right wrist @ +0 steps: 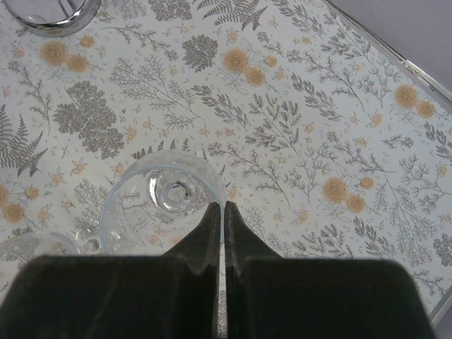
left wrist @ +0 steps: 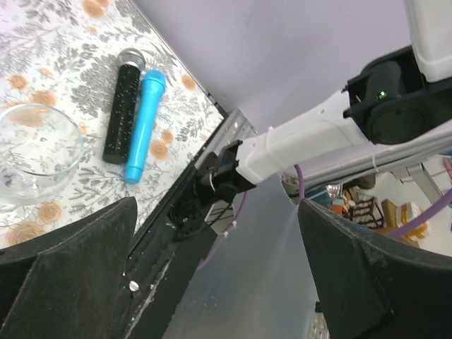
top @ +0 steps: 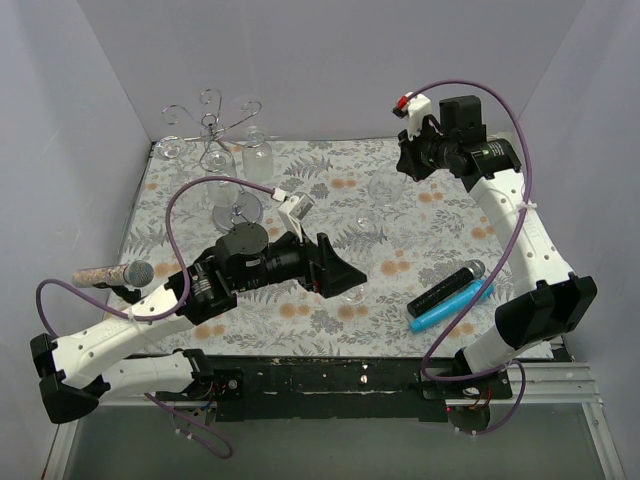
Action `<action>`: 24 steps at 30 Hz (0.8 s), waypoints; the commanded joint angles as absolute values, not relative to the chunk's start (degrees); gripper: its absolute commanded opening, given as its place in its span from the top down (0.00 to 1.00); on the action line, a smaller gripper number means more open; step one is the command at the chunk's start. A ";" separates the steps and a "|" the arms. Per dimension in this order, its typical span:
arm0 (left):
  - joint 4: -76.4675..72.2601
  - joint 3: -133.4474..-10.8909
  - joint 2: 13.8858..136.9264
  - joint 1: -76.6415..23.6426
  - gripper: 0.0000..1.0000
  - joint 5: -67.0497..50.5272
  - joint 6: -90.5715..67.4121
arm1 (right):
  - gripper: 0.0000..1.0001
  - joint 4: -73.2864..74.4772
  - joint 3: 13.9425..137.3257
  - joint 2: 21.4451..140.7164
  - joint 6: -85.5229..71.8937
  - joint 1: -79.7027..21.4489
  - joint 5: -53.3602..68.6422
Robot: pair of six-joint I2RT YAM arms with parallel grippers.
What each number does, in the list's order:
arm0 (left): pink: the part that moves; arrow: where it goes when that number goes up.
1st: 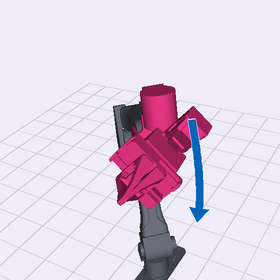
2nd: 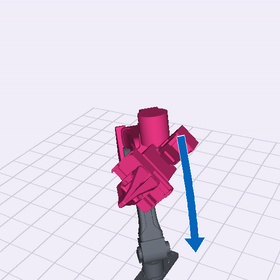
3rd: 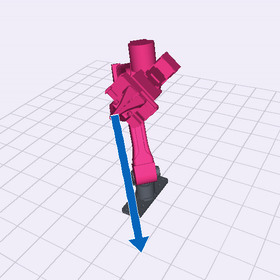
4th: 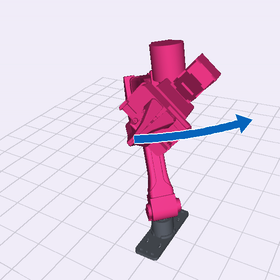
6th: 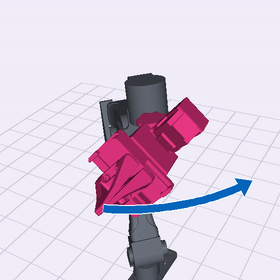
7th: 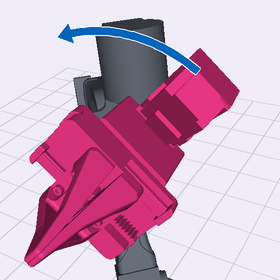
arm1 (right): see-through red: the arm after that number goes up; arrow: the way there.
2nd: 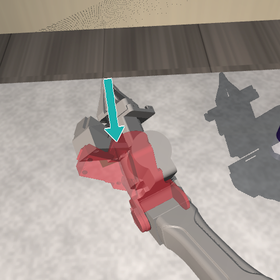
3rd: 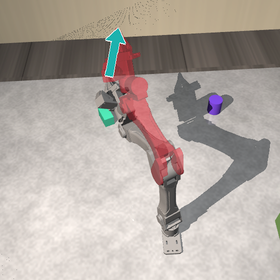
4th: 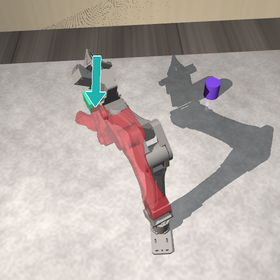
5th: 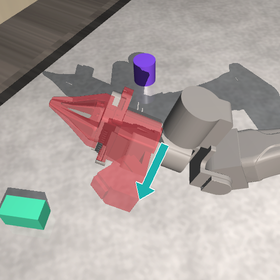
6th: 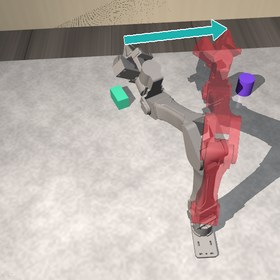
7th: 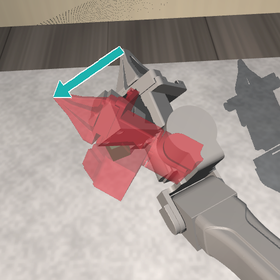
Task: Place the wine glass upside down on the wine glass rack
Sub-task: Turn the wine glass upside down at the wine rack.
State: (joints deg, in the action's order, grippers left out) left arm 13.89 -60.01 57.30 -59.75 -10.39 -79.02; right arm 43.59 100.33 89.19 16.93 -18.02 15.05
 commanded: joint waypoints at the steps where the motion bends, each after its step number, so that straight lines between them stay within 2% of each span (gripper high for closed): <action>1: 12.48 -60.73 56.07 -59.94 0.02 -5.72 -78.13 | 0.99 40.34 100.81 85.96 16.96 -17.32 17.05; 13: 9.93 -60.47 58.44 -59.15 0.02 -0.97 -77.17 | 0.99 41.75 102.04 85.61 17.40 -16.70 17.58; 24: 2.30 -58.80 63.45 -46.07 0.02 -15.37 -81.73 | 0.99 42.71 104.32 86.31 17.75 -15.03 18.28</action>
